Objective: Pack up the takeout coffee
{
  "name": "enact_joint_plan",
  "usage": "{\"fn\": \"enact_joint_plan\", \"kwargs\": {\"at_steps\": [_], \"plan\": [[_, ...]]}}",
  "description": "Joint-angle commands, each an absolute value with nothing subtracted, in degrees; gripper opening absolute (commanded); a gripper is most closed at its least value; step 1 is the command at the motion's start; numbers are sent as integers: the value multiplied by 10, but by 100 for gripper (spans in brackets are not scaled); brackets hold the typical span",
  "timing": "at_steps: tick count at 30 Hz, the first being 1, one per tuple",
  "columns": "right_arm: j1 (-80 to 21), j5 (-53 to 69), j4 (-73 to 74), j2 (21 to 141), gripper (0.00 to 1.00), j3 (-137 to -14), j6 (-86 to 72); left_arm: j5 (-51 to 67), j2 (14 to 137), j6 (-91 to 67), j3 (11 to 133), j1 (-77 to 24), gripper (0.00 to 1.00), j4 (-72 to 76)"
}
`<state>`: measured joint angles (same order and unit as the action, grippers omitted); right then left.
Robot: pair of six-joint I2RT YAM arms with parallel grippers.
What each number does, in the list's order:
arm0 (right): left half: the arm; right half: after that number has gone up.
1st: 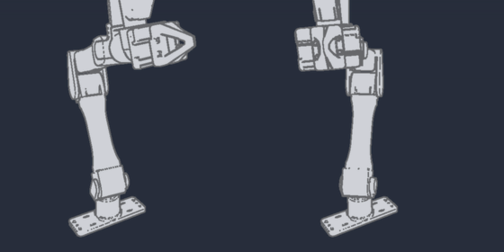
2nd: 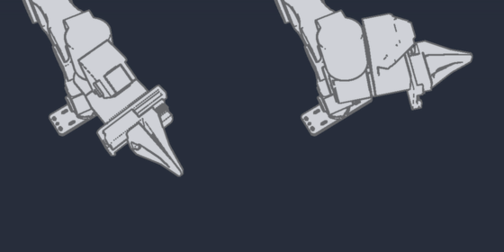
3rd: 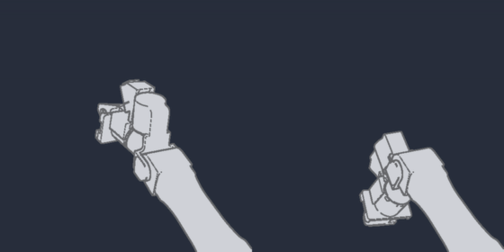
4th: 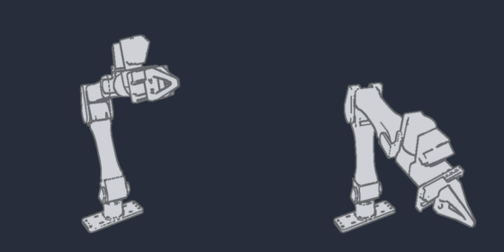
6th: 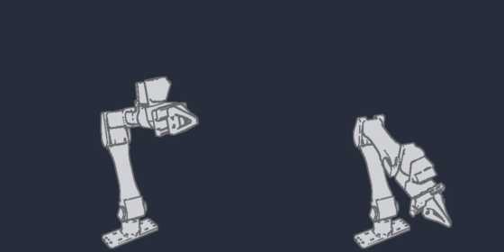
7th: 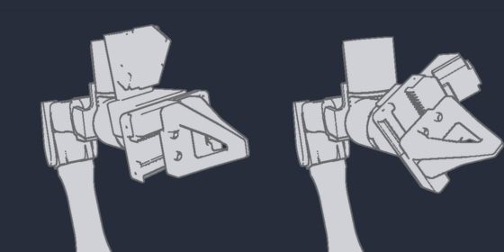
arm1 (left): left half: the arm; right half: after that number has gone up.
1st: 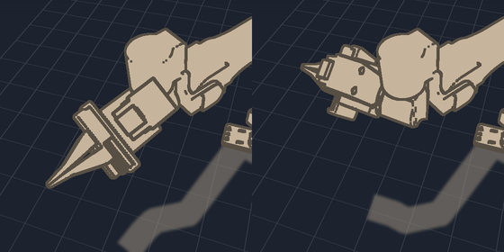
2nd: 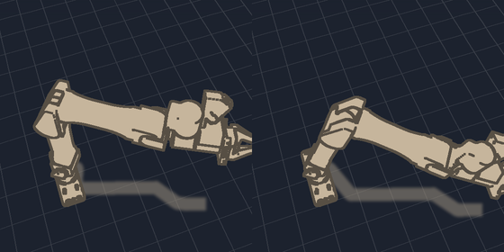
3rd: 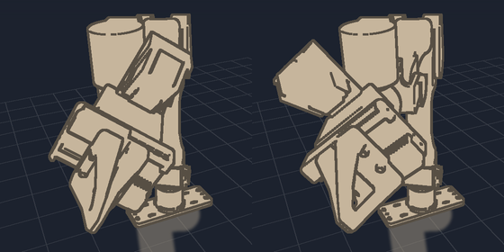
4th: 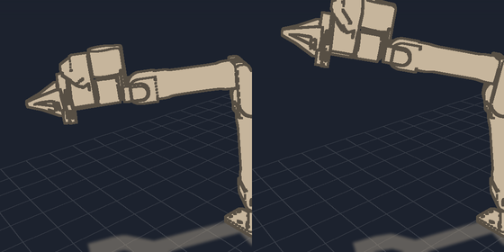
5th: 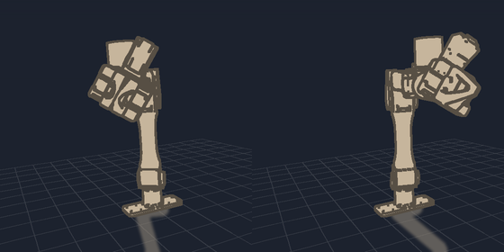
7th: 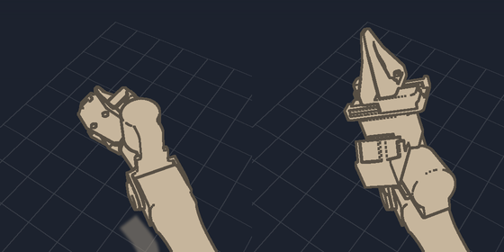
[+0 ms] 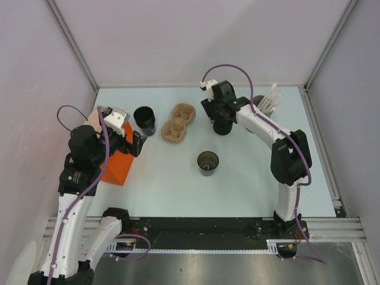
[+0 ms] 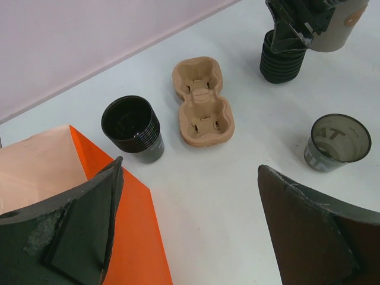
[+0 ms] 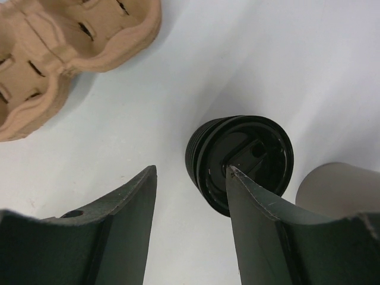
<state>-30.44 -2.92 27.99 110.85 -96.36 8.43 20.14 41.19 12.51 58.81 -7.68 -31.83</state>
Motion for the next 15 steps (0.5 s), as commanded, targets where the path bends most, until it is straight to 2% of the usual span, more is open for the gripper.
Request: {"fn": "enact_joint_plan", "kwargs": {"at_steps": [1, 15], "plan": [[-299, -50, 269, 1122, 55, -972, 91, 214, 406, 121, 584, -72, 100, -304], [-293, -45, 271, 1143, 52, -962, 88, 215, 405, 120, 585, -70, 100, -304]]}}
